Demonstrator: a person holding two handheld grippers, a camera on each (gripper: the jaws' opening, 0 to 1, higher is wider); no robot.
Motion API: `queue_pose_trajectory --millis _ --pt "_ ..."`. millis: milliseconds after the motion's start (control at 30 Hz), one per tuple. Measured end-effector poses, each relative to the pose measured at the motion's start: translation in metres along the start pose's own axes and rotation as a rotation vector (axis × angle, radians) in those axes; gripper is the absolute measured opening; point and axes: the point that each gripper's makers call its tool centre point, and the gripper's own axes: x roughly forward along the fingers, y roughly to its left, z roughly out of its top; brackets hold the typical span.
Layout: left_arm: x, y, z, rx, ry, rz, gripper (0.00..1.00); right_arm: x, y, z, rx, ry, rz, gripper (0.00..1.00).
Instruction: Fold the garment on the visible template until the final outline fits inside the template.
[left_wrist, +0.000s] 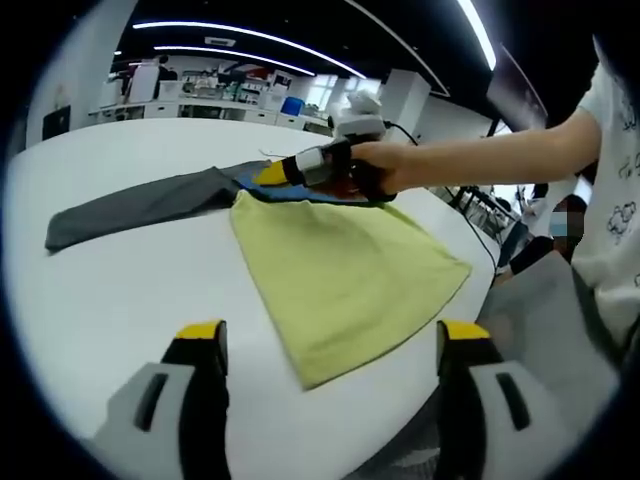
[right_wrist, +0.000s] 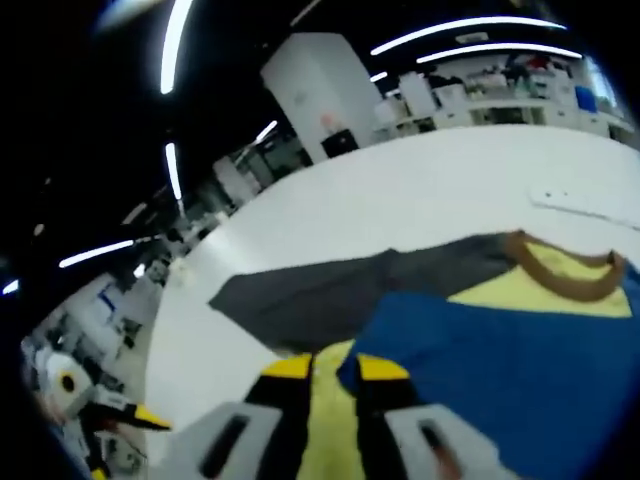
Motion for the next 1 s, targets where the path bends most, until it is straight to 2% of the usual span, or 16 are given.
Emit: queue_pose_trajectory --millis 67,233,500,633,767,900,1000 --pt "0.0 0.0 0.0 -0.002 -0.002 -0.003 0.83 -0.001 0.003 0.002 -0.009 -0.013 0.015 0.31" --pt "0.0 0.0 0.0 -0.004 -0.003 -0.003 0.83 -0.008 0.003 0.003 -0.058 -0.025 0.005 0.67" --pt "-0.002 0.006 0.005 -0.015 -0.017 -0.002 0.84 -0.021 -0.009 0.005 -0.096 -0.024 -0.03 0.94" --pt "-0.003 0.007 0.009 -0.009 -0.022 -0.001 0.84 -0.028 -0.013 0.005 -0.099 -0.03 -0.045 0.95" --pt "-0.003 0.003 0.014 0.003 -0.029 -0.006 0.84 -0.04 -0.018 0.006 -0.102 -0.037 -0.055 0.9" --pt "-0.003 -0.001 0.015 0.008 -0.034 -0.009 0.84 -0.06 -0.021 0.01 -0.091 -0.058 -0.069 0.89" --pt "-0.004 -0.002 0.016 0.012 -0.036 -0.012 0.84 -0.072 -0.035 0.008 -0.098 -0.058 -0.088 0.87"
